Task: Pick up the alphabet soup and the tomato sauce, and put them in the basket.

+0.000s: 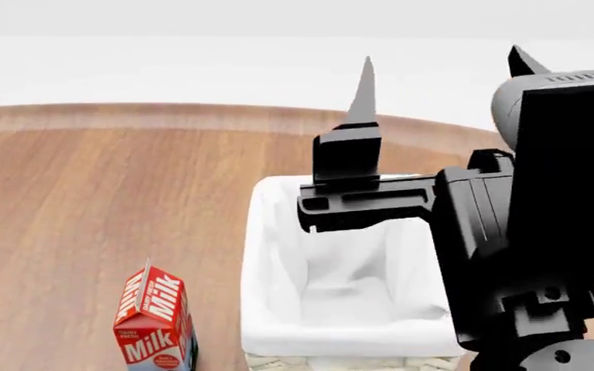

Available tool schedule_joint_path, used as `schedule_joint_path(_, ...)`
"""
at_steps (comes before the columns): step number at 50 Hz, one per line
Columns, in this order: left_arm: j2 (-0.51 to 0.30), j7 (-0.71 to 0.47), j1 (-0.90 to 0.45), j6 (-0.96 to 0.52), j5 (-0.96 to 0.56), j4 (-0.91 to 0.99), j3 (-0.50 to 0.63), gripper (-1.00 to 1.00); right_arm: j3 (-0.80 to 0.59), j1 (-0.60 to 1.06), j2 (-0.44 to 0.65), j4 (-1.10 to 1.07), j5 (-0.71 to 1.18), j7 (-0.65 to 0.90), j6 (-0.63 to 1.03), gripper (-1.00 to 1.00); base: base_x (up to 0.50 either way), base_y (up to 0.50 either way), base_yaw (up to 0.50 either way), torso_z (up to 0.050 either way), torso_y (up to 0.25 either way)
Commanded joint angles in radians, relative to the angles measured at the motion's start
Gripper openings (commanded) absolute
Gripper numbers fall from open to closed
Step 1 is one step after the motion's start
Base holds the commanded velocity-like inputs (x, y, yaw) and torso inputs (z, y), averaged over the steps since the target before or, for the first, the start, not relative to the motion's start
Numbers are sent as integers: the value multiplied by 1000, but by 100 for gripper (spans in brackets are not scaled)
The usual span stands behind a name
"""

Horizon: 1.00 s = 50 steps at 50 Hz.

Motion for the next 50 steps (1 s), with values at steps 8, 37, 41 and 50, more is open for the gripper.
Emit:
schedule_joint_path(8,0,21,-45,-37,37,0,25,100,-226,278,119,80,781,442,154,100,0,0,0,0,0)
schedule_joint_path(37,0,10,-22,-22,34,0,27,100,-466,-48,353,-284,921,630,3,100,0,0,0,0,0)
schedule_joint_path(41,0,9,-11,-2,16,0,1,100,-396,-175,305,-284,887,631,48,100,0,0,0,0,0)
schedule_joint_path(50,0,1,9,15,9,0,-7,100,-258,-402,245,-284,827,627,135,100,0,0,0,0,0)
